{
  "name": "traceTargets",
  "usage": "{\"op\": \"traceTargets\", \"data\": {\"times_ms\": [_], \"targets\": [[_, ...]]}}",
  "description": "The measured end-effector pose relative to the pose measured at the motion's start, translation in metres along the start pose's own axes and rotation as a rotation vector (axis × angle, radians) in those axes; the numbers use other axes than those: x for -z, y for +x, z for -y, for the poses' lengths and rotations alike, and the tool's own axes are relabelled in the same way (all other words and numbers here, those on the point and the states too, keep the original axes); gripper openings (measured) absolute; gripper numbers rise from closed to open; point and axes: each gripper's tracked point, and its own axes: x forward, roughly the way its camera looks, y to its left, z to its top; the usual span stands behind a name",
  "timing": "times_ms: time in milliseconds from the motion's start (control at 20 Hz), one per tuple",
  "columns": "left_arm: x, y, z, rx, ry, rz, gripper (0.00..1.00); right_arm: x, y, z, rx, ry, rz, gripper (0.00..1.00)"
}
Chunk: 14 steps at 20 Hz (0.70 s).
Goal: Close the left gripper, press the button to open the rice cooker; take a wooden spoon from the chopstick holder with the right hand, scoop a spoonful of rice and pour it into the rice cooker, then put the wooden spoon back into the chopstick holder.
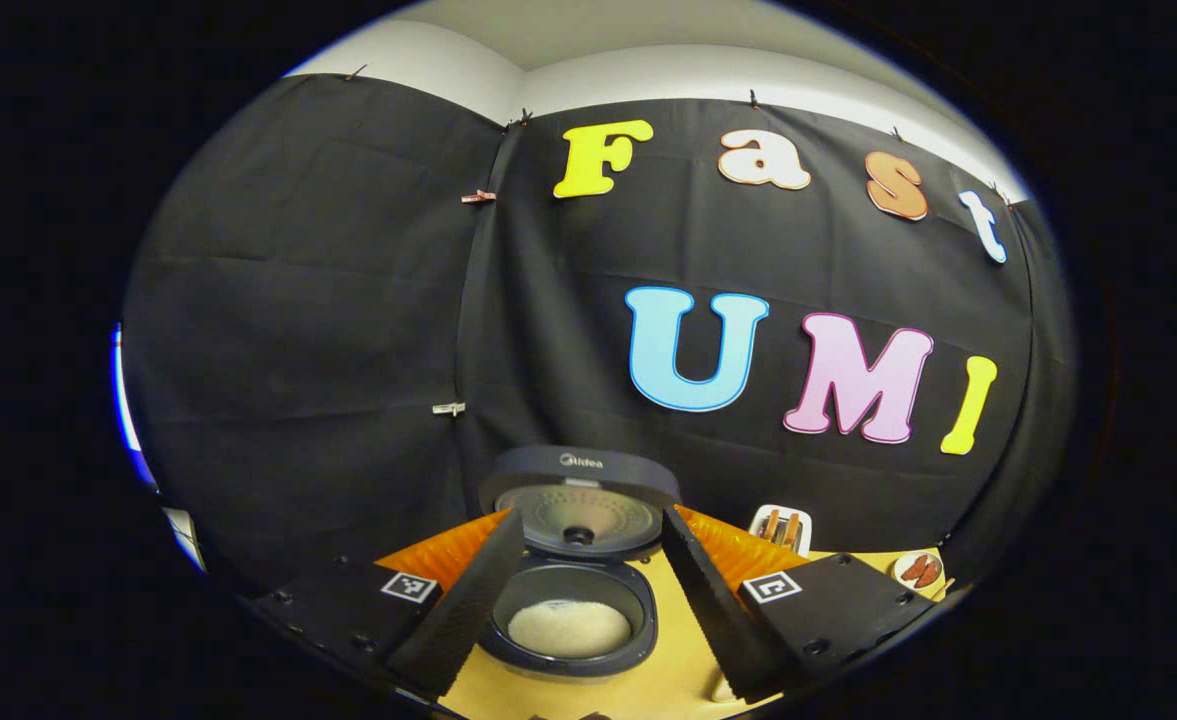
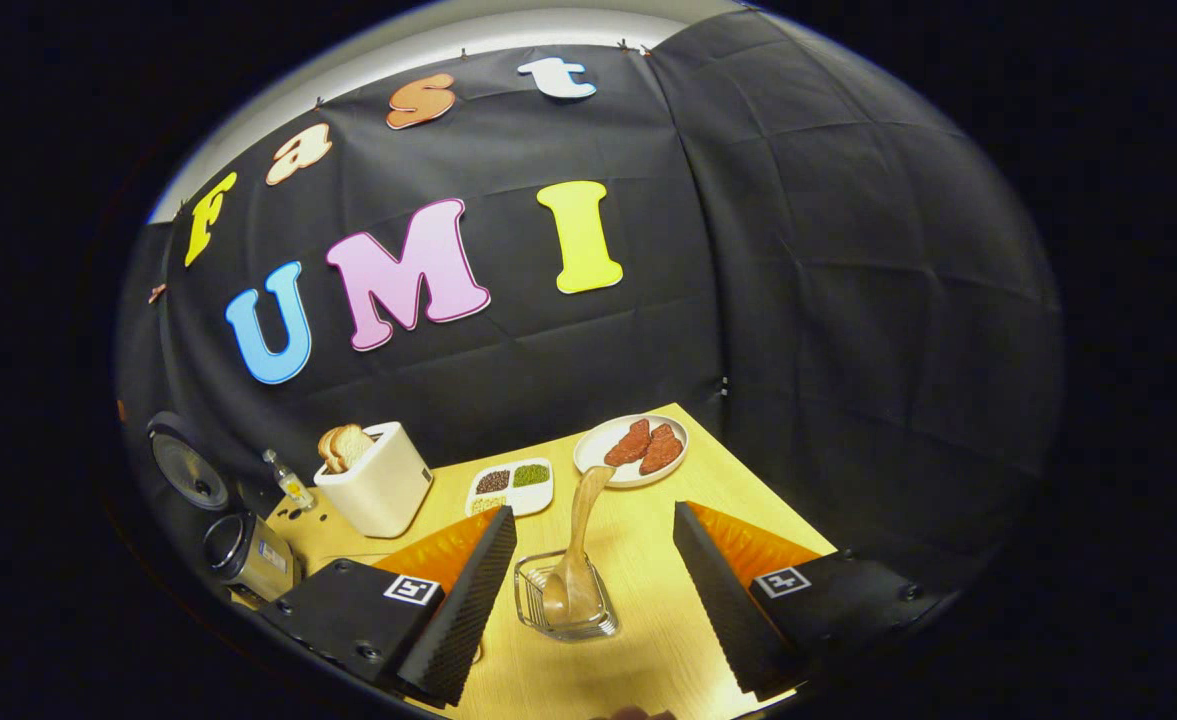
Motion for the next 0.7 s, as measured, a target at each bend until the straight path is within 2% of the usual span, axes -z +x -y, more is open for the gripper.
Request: {"op": "traceTargets", "data": {"times_ms": [350,700], "targets": [[-0.042,0.081,0.002,0.08,0.07,-0.022,0.95,0.005,-0.038,-0.032,-0.024,-0.039,-0.007,0.98],[-0.003,0.168,0.006,0.107,0.102,-0.157,0.95,-0.001,-0.062,-0.05,-0.029,-0.096,0.023,0.98]]}}
